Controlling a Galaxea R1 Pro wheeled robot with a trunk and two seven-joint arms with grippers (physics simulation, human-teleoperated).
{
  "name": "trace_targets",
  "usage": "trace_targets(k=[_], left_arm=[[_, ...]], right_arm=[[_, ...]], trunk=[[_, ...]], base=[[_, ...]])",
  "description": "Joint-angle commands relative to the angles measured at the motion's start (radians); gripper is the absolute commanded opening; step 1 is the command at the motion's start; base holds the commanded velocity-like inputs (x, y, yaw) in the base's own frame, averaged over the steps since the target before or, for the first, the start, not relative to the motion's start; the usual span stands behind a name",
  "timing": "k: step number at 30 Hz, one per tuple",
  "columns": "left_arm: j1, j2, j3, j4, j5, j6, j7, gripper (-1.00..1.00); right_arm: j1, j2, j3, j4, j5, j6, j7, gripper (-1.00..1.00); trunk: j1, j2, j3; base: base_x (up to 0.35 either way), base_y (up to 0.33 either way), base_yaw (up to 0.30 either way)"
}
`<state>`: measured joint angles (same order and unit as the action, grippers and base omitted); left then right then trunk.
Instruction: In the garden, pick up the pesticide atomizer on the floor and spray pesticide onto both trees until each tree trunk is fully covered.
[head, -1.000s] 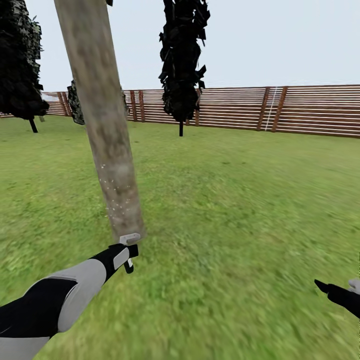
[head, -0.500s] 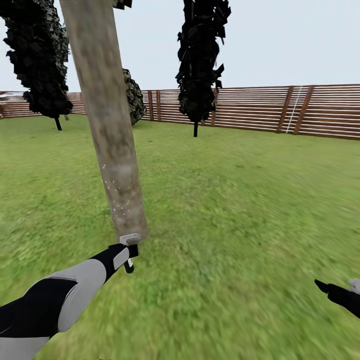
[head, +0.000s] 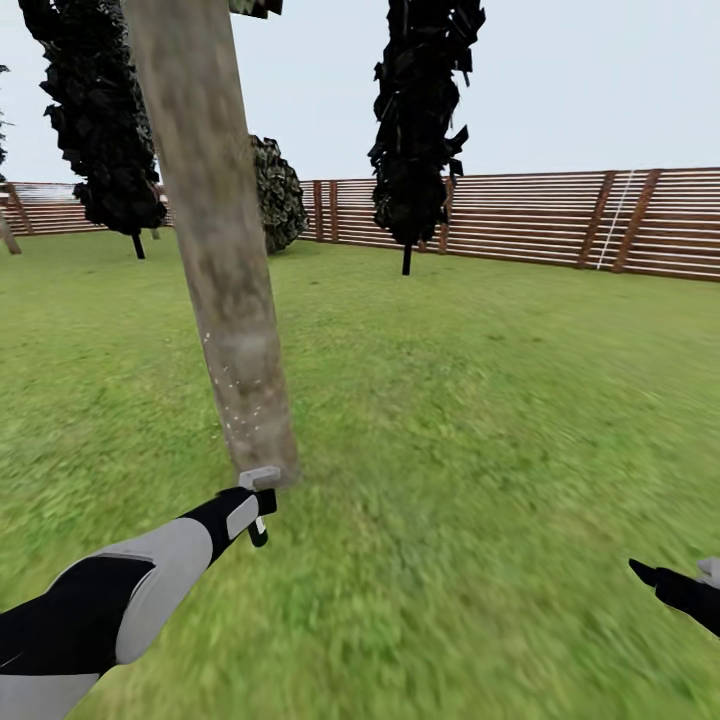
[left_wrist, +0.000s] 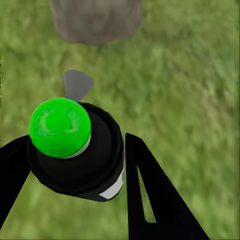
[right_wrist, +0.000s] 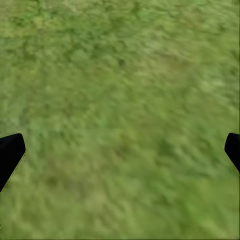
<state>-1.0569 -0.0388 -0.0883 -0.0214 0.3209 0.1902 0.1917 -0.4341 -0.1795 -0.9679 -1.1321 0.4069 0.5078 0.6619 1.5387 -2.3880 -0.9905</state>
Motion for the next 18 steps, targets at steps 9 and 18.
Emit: trace_targets(k=[9,18], left_arm=[[0.0,0.003,0.001,0.0,0.002,0.002,0.0,-1.0],[0.0,0.01,0.001,0.0,0.001,0.009,-0.052,-1.0]], right_arm=[[0.0,0.0,0.0,0.0,0.0,0.0,0.0,1.0],[0.0,0.0,-0.001,0.0,0.0,0.0,0.0,1.0]], trunk=[[0.0,0.0,0.0],[0.0,0.0,0.0]], base=[[0.066,-0.105,0.178],[0.001,-0.001,0.004]])
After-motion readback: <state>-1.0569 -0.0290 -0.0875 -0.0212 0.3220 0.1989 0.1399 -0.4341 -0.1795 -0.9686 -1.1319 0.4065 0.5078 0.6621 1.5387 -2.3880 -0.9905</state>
